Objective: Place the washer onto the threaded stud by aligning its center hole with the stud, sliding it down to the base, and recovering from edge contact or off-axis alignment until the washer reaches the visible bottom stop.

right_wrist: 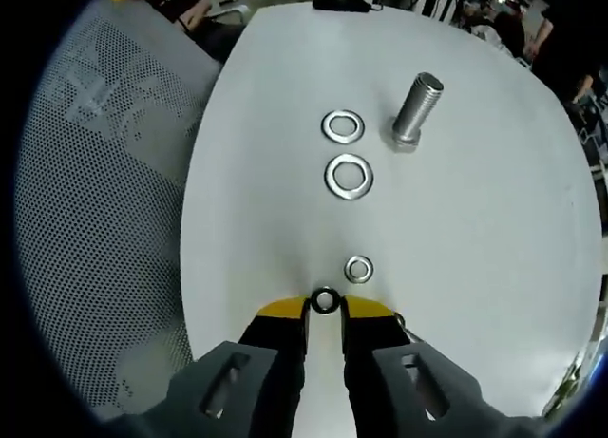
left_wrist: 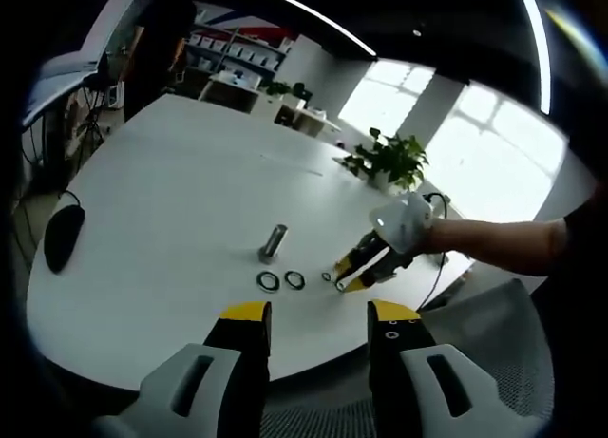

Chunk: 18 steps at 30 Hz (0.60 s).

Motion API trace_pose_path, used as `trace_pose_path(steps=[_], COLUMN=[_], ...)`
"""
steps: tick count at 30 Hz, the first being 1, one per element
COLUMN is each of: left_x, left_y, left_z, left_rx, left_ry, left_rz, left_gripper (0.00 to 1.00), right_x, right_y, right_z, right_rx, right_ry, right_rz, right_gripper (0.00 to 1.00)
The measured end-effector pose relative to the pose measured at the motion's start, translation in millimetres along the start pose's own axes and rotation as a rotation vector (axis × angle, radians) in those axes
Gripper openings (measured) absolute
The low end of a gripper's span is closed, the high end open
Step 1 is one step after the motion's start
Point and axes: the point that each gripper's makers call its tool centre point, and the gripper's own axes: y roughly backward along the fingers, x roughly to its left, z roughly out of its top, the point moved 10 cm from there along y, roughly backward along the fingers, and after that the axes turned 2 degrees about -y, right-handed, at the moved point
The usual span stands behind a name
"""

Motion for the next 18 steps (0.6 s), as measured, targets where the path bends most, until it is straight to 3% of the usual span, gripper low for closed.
trace_pose_path(steps=[9,18], left_x=[-0.2,-0.2], left_y=[-0.1,-0.2], left_z=[0.0,-0.2], left_rx=[0.003,0.007], left_ry=[-0.001,-0.003], left_rz=[0.0,-0.002], left_gripper=[0.39,0.39], right_x=[2.2,3.2], right_y=[-1.4,-2.9], right_z=[4.3,14.7], right_rx=[0.038,0.139], right_ry=[0.007,0.021], right_rz=[-0.015,-0.012], right_gripper=[0.15,0.16])
